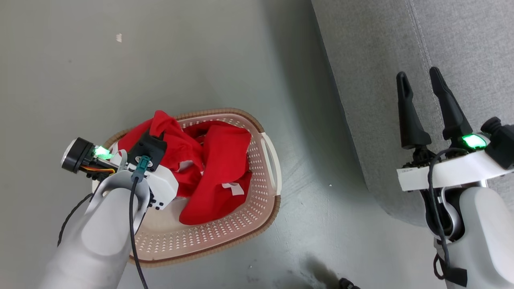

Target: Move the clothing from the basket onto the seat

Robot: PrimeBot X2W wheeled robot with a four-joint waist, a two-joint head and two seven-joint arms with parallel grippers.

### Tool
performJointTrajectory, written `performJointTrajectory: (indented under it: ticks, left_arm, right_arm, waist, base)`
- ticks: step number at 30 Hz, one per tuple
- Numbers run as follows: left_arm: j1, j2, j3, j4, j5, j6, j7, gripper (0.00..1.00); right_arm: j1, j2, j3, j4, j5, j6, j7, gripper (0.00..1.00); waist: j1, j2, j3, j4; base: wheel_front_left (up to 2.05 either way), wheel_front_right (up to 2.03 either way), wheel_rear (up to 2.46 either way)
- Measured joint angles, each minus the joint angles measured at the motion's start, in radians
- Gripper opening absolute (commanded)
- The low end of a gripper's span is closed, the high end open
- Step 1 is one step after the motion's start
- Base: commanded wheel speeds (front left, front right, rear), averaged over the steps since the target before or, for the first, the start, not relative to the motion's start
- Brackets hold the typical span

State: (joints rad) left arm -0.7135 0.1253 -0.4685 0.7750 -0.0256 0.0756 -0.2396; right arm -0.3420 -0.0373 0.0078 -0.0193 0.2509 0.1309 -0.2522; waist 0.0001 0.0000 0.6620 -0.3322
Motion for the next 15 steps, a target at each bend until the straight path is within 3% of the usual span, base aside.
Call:
performJointTrajectory:
  ticks: [15]
  left_arm:
    - [0.071,0.011,0.056,-0.275,-0.045,0.027,-0.01,0.0]
  right_arm:
    - [-0.034,-0.002,0.035,0.038,-0.088,0.0,0.0,1.0]
  waist:
    - [-0.0001,0.0,-0.11,0.07]
  base:
    - [0.0,0.0,0.0]
